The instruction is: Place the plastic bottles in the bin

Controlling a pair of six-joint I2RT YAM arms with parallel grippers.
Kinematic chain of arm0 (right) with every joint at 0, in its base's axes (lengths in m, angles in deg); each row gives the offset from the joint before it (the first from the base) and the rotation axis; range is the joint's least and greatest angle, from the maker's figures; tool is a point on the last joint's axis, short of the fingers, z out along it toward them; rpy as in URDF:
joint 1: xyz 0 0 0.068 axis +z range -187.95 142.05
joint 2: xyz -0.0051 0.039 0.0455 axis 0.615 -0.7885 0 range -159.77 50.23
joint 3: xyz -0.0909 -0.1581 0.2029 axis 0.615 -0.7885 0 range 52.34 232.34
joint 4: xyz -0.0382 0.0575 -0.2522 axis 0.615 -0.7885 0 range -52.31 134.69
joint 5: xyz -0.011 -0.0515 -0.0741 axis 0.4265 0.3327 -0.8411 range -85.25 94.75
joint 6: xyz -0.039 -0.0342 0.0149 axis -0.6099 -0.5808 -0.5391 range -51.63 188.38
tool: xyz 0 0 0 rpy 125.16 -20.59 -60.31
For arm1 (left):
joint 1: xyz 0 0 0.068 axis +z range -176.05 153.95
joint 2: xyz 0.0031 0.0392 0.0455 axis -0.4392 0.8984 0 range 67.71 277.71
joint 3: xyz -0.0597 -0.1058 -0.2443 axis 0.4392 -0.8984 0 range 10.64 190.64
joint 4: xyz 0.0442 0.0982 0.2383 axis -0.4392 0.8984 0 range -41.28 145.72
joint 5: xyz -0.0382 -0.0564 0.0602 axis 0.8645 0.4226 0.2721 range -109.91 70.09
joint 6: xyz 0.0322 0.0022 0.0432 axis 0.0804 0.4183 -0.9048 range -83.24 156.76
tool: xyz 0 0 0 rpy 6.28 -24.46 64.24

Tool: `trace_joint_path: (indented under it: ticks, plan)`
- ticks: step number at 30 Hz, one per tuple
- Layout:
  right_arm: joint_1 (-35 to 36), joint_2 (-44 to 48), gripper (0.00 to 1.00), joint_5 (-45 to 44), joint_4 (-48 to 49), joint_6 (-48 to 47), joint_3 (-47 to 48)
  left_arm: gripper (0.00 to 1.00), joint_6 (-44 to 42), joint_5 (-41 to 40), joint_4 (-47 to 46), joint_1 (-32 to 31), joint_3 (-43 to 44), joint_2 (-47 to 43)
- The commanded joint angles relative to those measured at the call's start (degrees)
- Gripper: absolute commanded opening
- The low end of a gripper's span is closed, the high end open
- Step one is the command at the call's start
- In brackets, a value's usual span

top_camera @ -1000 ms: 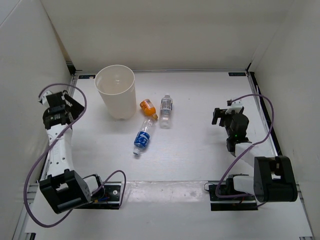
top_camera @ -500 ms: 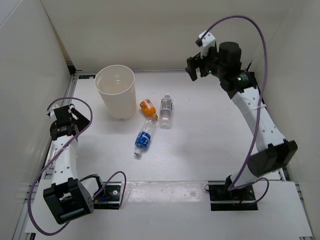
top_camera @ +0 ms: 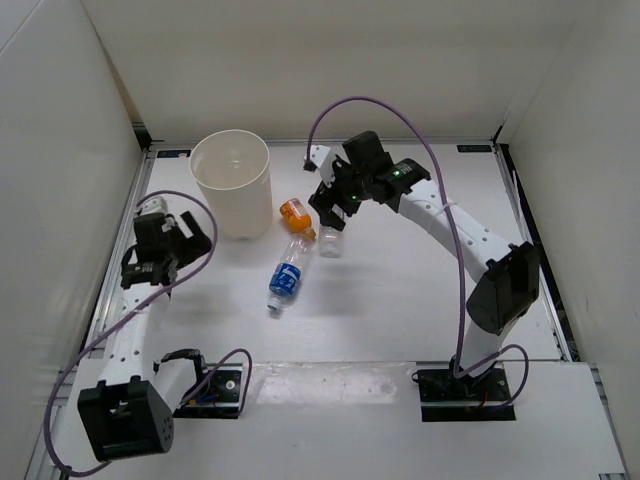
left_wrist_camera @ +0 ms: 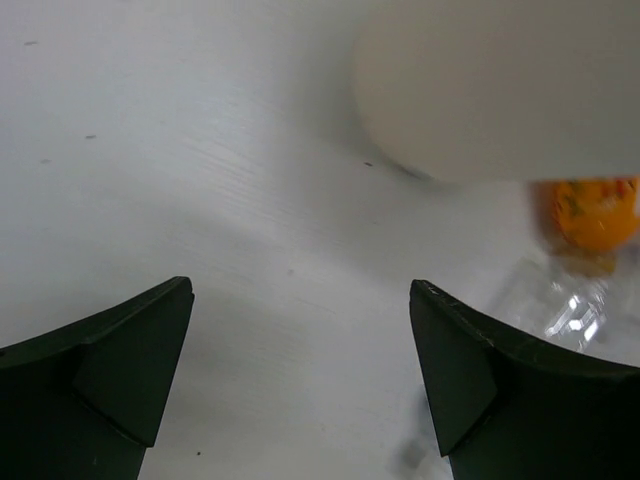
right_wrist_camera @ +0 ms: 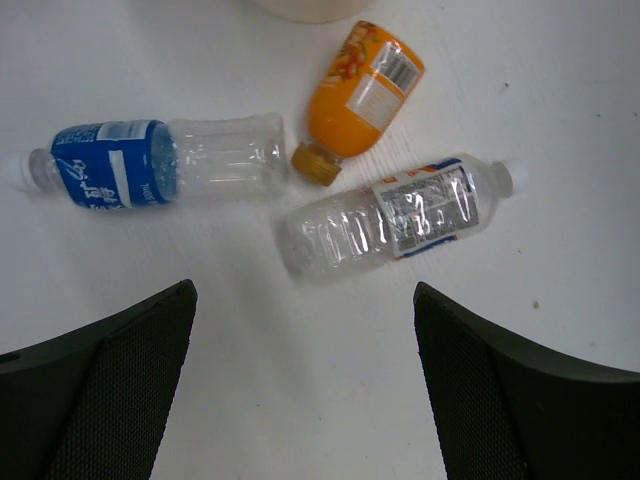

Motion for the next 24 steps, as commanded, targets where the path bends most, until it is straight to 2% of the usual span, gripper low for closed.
trace_joint_path:
  ticks: [1, 2, 4, 5, 8, 11, 13, 17, 24]
  plan:
    - [-0.1, 0.2, 0.9, 1.8, 0.2, -3.4, 0.0, 1.0, -4.9, 6.3, -6.0, -8.3, 0.2, 0.6]
    - [-0.1, -0.7, 0.9, 2.1, 0.7, -3.4, 0.2, 1.0, -7.5, 6.5, -5.2, -12.1, 1.4, 2.7]
    - [0.2, -1.4, 0.9, -0.8, 1.8, -3.2, 0.3, 1.0, -9.0, 7.3, -4.5, -15.6, 3.5, 5.7]
    - [0.2, -1.7, 0.9, -2.4, 2.5, -3.1, 0.4, 1.0, -10.8, 7.1, -4.2, -20.3, 5.2, 7.6]
    - [-0.8, -1.6, 0.9, -6.1, 5.0, -1.3, 0.1, 1.0, -12.4, 5.7, -4.7, -25.9, 6.7, 11.8]
    - [-3.2, -0.3, 0.9, -5.8, 7.1, 2.5, -0.7, 1.0, -16.7, 6.1, -3.5, -30.5, 9.7, 14.8]
    - [-5.4, 0.7, 0.9, -4.7, 8.0, 4.5, -1.5, 1.0, -20.9, 5.7, -1.1, -32.0, 11.0, 16.0]
    - [-6.9, 1.6, 0.9, -3.1, 8.0, 4.9, -3.3, 1.0, -23.8, 5.0, 0.3, -32.8, 12.2, 16.3]
    - [-6.1, 2.9, 0.9, -4.6, 8.5, 4.8, -6.5, 1.0, -24.8, 5.6, 0.3, -33.9, 11.4, 15.3]
